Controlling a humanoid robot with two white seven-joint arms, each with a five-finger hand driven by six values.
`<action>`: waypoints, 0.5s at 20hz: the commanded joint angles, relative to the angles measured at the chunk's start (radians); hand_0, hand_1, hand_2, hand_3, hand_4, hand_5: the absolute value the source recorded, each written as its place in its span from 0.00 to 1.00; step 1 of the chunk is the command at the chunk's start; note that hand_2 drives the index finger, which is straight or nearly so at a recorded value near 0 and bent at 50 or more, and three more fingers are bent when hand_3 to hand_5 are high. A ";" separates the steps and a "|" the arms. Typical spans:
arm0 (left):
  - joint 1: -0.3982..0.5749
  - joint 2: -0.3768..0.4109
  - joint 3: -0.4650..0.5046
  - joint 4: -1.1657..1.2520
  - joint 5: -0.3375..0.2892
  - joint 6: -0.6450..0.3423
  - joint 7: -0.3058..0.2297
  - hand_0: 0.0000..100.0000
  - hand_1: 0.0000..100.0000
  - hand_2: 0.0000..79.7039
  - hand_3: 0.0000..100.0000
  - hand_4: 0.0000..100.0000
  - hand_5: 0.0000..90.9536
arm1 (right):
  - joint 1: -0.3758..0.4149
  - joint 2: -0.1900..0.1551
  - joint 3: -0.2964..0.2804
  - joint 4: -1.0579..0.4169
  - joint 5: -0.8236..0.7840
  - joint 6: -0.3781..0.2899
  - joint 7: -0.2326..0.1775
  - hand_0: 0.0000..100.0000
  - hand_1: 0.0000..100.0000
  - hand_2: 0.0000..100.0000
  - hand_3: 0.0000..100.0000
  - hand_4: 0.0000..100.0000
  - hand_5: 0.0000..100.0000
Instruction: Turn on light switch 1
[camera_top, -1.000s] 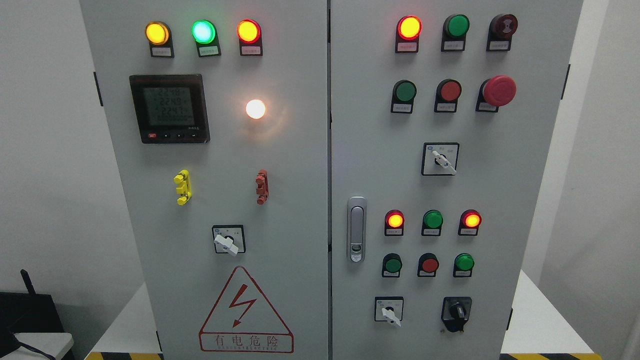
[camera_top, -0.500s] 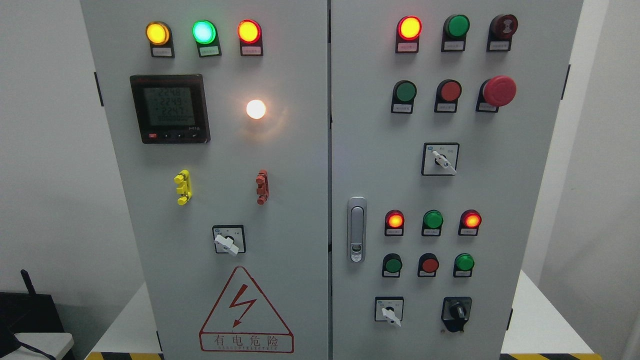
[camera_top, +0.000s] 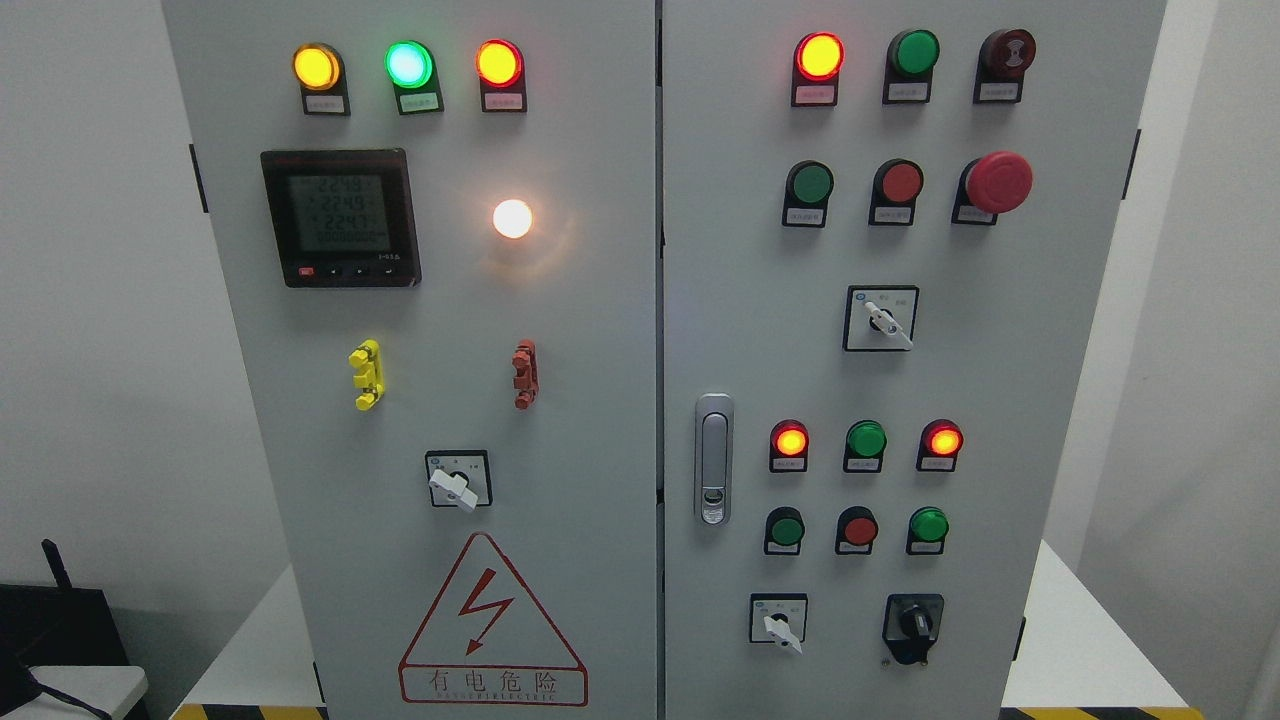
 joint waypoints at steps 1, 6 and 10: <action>-0.006 0.057 -0.125 0.477 -0.034 0.013 -0.013 0.29 0.25 0.02 0.08 0.18 0.00 | 0.000 0.000 0.000 0.000 -0.017 0.001 -0.001 0.12 0.39 0.00 0.00 0.00 0.00; -0.085 0.043 -0.286 0.602 -0.033 0.074 -0.053 0.32 0.23 0.00 0.00 0.10 0.00 | 0.000 0.000 0.000 0.000 -0.018 0.001 -0.001 0.12 0.39 0.00 0.00 0.00 0.00; -0.116 0.000 -0.336 0.626 -0.033 0.137 -0.093 0.33 0.19 0.00 0.00 0.06 0.00 | 0.000 0.000 0.000 0.000 -0.017 0.001 -0.001 0.12 0.39 0.00 0.00 0.00 0.00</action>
